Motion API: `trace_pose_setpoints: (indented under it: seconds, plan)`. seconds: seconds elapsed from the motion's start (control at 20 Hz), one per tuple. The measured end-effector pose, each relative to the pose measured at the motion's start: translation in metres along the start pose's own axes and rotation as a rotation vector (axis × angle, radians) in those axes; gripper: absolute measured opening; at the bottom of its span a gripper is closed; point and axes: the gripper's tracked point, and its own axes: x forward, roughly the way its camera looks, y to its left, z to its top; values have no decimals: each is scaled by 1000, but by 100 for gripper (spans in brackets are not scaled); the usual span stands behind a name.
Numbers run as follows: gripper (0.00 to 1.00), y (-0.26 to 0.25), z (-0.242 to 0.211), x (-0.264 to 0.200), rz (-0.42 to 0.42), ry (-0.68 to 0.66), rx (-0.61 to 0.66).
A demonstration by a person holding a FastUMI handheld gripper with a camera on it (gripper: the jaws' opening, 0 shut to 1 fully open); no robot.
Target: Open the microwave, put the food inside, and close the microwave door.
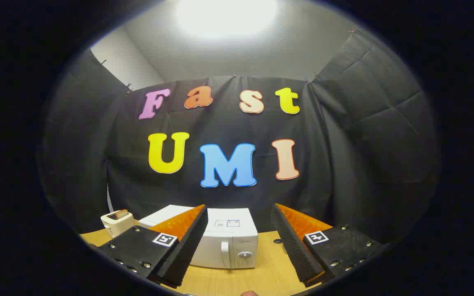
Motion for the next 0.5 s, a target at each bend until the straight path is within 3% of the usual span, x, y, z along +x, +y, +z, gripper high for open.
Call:
trace_pose_setpoints:
  seconds: [0.5]
  plan:
    - [97,-3,-4,5,5,-1,19]
